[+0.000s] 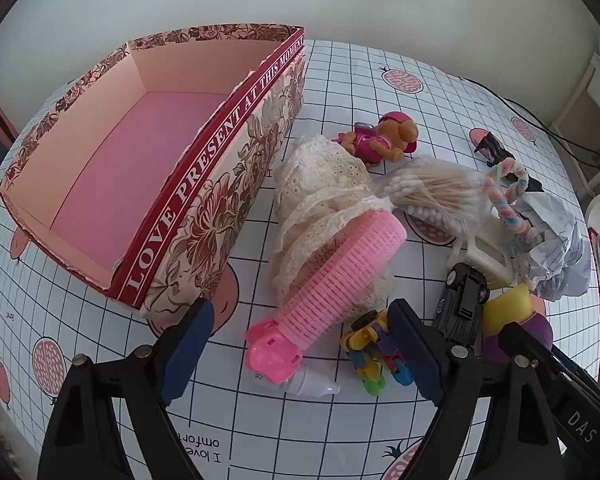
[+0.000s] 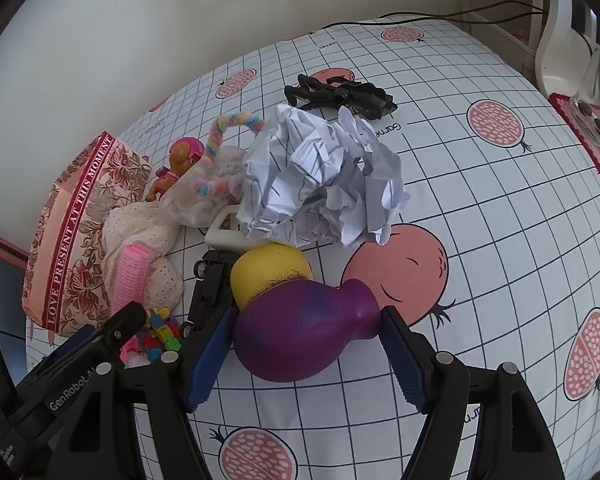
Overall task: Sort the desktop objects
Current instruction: 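Grasp the pink hair roller with left gripper while right gripper grasps purple ball toy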
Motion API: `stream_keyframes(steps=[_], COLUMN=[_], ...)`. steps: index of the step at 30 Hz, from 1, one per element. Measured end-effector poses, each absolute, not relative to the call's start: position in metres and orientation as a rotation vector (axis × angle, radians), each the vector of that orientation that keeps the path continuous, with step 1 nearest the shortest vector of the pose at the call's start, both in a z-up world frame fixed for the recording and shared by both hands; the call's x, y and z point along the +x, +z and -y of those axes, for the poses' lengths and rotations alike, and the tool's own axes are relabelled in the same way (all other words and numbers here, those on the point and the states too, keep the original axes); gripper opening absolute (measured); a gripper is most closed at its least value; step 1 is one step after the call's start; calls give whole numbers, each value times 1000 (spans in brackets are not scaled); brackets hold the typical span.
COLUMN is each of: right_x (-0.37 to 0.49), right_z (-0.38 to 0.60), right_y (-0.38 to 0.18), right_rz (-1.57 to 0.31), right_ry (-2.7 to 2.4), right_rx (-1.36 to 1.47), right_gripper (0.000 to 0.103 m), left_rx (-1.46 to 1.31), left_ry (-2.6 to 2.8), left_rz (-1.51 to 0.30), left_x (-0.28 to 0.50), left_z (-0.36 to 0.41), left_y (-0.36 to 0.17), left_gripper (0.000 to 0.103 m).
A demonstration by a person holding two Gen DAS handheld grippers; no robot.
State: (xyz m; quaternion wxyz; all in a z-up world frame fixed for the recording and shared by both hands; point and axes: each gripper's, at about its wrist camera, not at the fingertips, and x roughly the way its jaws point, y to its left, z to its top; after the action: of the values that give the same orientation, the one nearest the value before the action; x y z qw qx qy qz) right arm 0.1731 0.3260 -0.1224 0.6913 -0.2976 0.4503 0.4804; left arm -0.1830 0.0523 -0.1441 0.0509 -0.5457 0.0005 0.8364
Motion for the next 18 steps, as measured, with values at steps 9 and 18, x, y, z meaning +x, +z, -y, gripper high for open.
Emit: stream_keyframes(steps=[9,18], right_x=[173,171], right_z=[-324,-324], right_y=[-122,-122], right_rz=[-1013,-1022], right_ry=[1065,1052], right_rx=[-643,-635], right_gripper=[76,76], left_rx=[-1639,-1650], left_ry=[2511,2499], left_rz=[61,-16], left_x=[-188,-189], left_z=[-50,-53], left_y=[-141,-146], left_gripper=[69,53])
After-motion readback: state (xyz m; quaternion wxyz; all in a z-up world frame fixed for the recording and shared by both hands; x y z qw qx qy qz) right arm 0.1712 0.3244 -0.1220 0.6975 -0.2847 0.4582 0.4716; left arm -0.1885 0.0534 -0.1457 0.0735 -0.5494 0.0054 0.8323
